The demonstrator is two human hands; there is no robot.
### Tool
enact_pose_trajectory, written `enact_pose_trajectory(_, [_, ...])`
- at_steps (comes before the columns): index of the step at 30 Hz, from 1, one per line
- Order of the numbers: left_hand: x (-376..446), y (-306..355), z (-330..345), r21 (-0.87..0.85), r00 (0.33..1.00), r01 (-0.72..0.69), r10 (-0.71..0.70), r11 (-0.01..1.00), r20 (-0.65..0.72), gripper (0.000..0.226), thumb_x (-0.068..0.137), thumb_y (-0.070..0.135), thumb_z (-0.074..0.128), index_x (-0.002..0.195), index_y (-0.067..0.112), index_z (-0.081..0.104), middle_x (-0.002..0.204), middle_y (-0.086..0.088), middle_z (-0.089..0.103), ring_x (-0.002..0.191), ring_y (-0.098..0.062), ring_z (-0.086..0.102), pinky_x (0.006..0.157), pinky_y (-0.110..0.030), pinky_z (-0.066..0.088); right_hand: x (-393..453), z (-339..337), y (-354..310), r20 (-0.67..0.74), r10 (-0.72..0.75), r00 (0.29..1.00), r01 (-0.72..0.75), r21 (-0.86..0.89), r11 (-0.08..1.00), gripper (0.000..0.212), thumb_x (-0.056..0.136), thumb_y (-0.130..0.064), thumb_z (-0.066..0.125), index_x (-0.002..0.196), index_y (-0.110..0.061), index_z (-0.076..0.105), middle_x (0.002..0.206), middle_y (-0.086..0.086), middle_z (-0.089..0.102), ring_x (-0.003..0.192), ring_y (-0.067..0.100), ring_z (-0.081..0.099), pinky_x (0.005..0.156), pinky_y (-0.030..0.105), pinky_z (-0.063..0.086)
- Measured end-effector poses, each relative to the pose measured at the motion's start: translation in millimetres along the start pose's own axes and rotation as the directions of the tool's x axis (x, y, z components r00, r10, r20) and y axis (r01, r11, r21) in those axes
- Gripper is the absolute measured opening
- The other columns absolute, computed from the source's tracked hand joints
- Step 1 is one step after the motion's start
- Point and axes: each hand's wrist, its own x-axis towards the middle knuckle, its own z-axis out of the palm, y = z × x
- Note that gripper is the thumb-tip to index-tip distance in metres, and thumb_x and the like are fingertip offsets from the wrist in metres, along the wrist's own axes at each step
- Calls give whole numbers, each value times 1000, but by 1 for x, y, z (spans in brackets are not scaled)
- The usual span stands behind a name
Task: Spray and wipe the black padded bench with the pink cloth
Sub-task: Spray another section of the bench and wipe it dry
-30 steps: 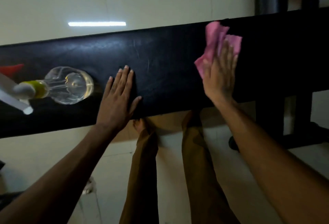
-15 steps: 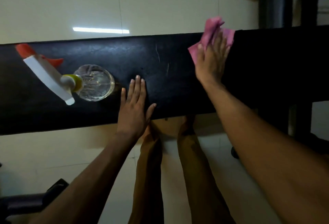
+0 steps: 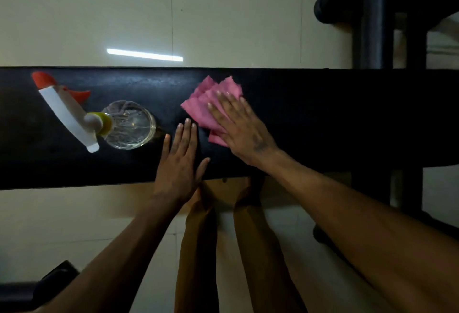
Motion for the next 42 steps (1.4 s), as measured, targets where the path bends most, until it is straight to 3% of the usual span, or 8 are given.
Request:
enact_pose_trajectory(6, [-3,2,-3,-55,1000,-5,3,998,-22,77,101,47,38,158,11,1,166,-8,-6,153,-21,-8,125,-45,0,-48,7,-7,-159,631,759,-568,313,761,69,99,-42,28,157,-20,-2,165,8,0,153,26,0,124,53,6])
enact_pose_trajectory(12, [-5,1,-4,-70,1000,-7,6,997,-19,78,100,46,41,159,11,2,166,-8,-4,153,-20,-7,125,-44,0,-104,29,-12,-15,253,967,-254,-42,966,82,94,-44,45,158,-16,2,165,12,0,153,29,-2,123,48,2])
enact_pose_trajectory(17, [-5,1,-3,-49,999,-7,5,999,-33,77,101,49,35,159,12,0,166,-7,-6,153,-20,-8,125,-42,-3,-105,31,-43,-61,692,719,-667,217,712,67,102,-52,12,156,-25,-16,165,8,-8,153,27,-4,124,49,4])
enact_pose_trajectory(22, [-5,0,1,-55,999,-4,2,998,-33,79,97,53,29,159,12,1,166,-8,-5,154,-20,-7,125,-42,-4,-119,34,-17,-6,318,948,-318,-10,948,72,96,-47,22,158,-12,13,164,17,12,151,32,11,120,56,22])
enact_pose_trajectory(26, [-5,2,0,-43,1000,-5,4,999,-29,79,97,54,27,159,13,-2,166,-5,-10,153,-18,-11,124,-40,-7,-100,31,-20,-150,729,668,-679,279,679,68,105,-36,34,155,-23,-11,165,14,4,153,29,2,123,54,11])
enact_pose_trajectory(31, [-5,0,2,-29,1000,4,-4,1000,-22,79,98,53,29,159,14,-2,166,-4,-11,153,-17,-13,124,-39,-9,-98,23,13,-25,373,927,-373,16,928,69,101,-42,28,159,-14,5,165,17,3,152,31,3,123,53,12])
enact_pose_trajectory(36, [-5,5,-3,-35,1000,6,-7,999,-29,79,97,53,25,158,12,-3,166,-6,-10,153,-19,-11,125,-43,-4,-76,4,37,-99,870,482,-777,410,477,69,103,-46,25,158,-12,0,165,13,-2,153,30,0,124,54,8])
enact_pose_trajectory(42, [-8,27,0,-56,997,57,-60,997,-53,74,97,39,30,158,7,3,166,-11,-4,154,-22,-8,125,-47,-1,-101,-6,88,-6,595,804,-586,171,792,65,104,-47,19,159,-19,-5,165,7,-10,152,24,-7,125,46,5])
